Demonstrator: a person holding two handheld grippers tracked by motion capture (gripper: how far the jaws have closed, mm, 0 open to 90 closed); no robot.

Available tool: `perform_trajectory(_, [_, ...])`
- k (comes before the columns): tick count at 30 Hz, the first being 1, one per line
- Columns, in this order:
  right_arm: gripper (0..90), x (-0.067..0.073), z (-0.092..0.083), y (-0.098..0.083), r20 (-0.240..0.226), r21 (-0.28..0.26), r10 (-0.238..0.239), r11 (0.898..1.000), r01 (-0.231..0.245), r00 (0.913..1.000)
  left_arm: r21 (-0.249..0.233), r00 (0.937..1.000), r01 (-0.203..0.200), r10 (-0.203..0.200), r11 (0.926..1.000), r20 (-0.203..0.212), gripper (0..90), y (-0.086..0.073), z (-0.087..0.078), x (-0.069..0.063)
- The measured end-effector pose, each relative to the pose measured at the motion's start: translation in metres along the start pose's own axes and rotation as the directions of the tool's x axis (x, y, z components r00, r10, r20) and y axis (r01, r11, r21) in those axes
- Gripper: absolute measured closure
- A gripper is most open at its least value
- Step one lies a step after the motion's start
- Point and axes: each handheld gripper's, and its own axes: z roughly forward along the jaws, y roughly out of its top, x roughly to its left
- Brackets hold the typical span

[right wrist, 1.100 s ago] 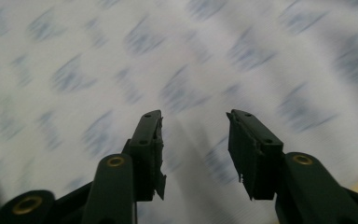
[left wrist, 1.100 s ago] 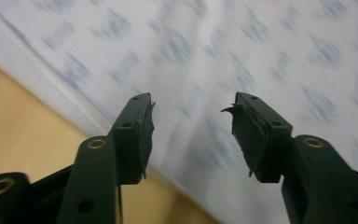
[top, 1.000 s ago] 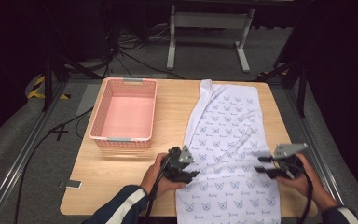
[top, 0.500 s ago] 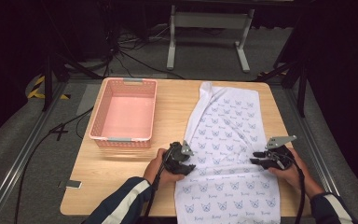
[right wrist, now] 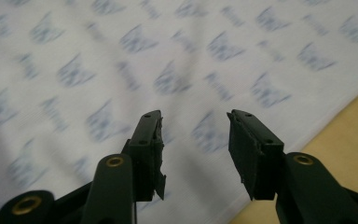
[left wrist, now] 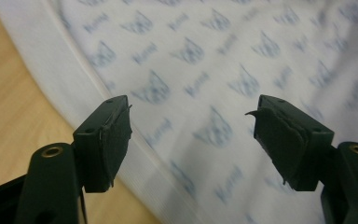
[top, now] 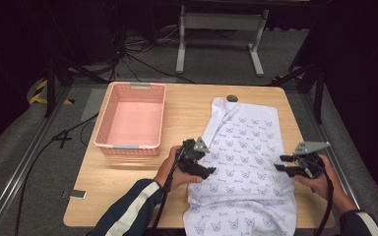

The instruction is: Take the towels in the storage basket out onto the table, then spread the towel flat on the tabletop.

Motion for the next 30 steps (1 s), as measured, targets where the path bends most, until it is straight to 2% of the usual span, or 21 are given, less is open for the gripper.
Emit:
perform_trajectory(1, [56.3, -0.010, 0.006, 0.005, 0.032, -0.013, 0.013, 1.000, -0.013, 0.9994, 0.000, 0.9999, -0.005, 0.005, 1.0000, -0.015, 26.3, 0.004, 0.004, 0.004])
perform_trajectory(2, [56.2, -0.016, 0.009, 0.008, 0.037, -0.018, 0.024, 1.000, -0.023, 0.9991, -0.008, 0.9989, -0.016, 0.015, 0.9998, -0.045, 26.5, 0.009, 0.011, 0.009])
perform_trajectory(3, [56.2, -0.016, 0.009, 0.008, 0.037, -0.018, 0.024, 1.000, -0.023, 0.9991, -0.008, 0.9989, -0.016, 0.015, 0.9998, -0.045, 27.1, 0.009, 0.011, 0.009])
perform_trajectory(4, [56.4, -0.026, 0.014, 0.012, 0.053, -0.032, 0.034, 0.999, -0.032, 0.9980, -0.018, 0.9980, 0.000, -0.001, 0.9998, -0.063, 27.1, 0.016, 0.020, 0.019])
perform_trajectory(5, [58.5, -0.038, 0.021, 0.015, 0.074, -0.056, 0.080, 0.996, -0.076, 0.9940, -0.013, 0.9960, -0.005, 0.004, 0.9999, -0.089, 30.1, 0.019, 0.025, 0.023])
perform_trajectory(6, [58.0, -0.042, 0.025, 0.017, 0.092, -0.050, 0.085, 0.996, -0.080, 0.9922, -0.001, 0.9905, -0.006, 0.006, 1.0000, -0.137, 35.4, 0.020, 0.030, 0.027])
perform_trajectory(7, [57.7, -0.046, 0.029, 0.018, 0.110, -0.051, 0.074, 0.996, -0.069, 0.9911, 0.015, 0.9915, 0.026, -0.024, 0.9995, -0.128, 38.9, 0.021, 0.035, 0.032])
perform_trajectory(8, [57.9, -0.048, 0.033, 0.018, 0.104, -0.064, 0.092, 0.994, -0.085, 0.9903, 0.018, 0.9935, 0.036, -0.034, 0.9992, -0.109, 42.1, 0.021, 0.039, 0.038])
perform_trajectory(9, [57.6, -0.049, 0.037, 0.019, 0.086, -0.062, 0.095, 0.994, -0.090, 0.9917, 0.035, 0.9926, 0.036, -0.032, 0.9987, -0.117, 46.1, 0.020, 0.042, 0.040])
perform_trajectory(10, [57.3, -0.048, 0.041, 0.019, 0.077, -0.050, 0.089, 0.995, -0.086, 0.9930, 0.059, 0.9917, 0.047, -0.039, 0.9972, -0.122, 51.7, 0.019, 0.044, 0.042])
perform_trajectory(11, [57.6, -0.046, 0.046, 0.020, 0.074, -0.038, 0.077, 0.996, -0.074, 0.9943, 0.050, 0.9941, 0.054, -0.049, 0.9973, -0.097, 56.8, 0.017, 0.048, 0.044])
perform_trajectory(14, [59.0, -0.040, 0.055, 0.017, 0.026, 0.008, 0.051, 0.999, -0.051, 0.9983, 0.096, 0.9972, 0.034, -0.027, 0.9948, -0.070, 74.0, 0.008, 0.051, 0.040])
perform_trajectory(16, [59.8, -0.038, 0.057, 0.015, 0.011, 0.024, 0.047, 0.999, -0.047, 0.9988, 0.089, 0.9969, 0.028, -0.022, 0.9956, -0.075, 77.9, 0.005, 0.049, 0.038])
perform_trajectory(18, [61.2, -0.033, 0.054, 0.010, -0.017, 0.034, 0.050, 0.998, -0.050, 0.9986, 0.093, 0.9987, 0.030, -0.026, 0.9952, -0.044, 81.4, -0.004, 0.040, 0.035])
perform_trajectory(21, [61.9, -0.028, 0.049, 0.005, -0.029, 0.036, 0.050, 0.998, -0.049, 0.9983, 0.107, 0.9994, 0.018, -0.015, 0.9941, -0.032, 82.7, -0.013, 0.031, 0.030])
perform_trajectory(22, [62.1, -0.020, 0.041, -0.002, -0.040, 0.046, 0.041, 0.998, -0.039, 0.9983, 0.112, 0.9997, 0.020, -0.018, 0.9935, -0.018, 83.5, -0.017, 0.027, 0.026])
perform_trajectory(26, [61.8, -0.006, 0.030, -0.011, -0.071, 0.065, 0.014, 0.998, -0.009, 0.9974, 0.159, 0.9988, -0.032, 0.026, 0.9867, 0.042, 83.6, -0.027, 0.014, 0.006])
perform_trajectory(27, [60.5, 0.000, 0.025, -0.015, -0.082, 0.070, 0.000, 0.998, 0.005, 0.9966, 0.172, 0.9979, -0.059, 0.054, 0.9833, 0.035, 80.3, -0.029, 0.011, -0.002])
perform_trajectory(28, [58.4, 0.001, 0.024, -0.016, -0.084, 0.073, 0.002, 0.997, 0.004, 0.9965, 0.172, 0.9979, -0.059, 0.054, 0.9833, 0.035, 75.9, -0.029, 0.011, -0.002])
perform_trajectory(29, [58.4, 0.001, 0.024, -0.016, -0.084, 0.073, 0.002, 0.997, 0.004, 0.9965, 0.162, 0.9984, -0.057, 0.055, 0.9852, 0.012, 75.9, -0.027, 0.012, -0.003])
perform_trajectory(30, [55.2, 0.000, 0.023, -0.015, -0.080, 0.071, -0.008, 0.997, 0.014, 0.9968, 0.148, 0.9990, -0.039, 0.042, 0.9881, -0.013, 67.7, -0.024, 0.013, -0.002])
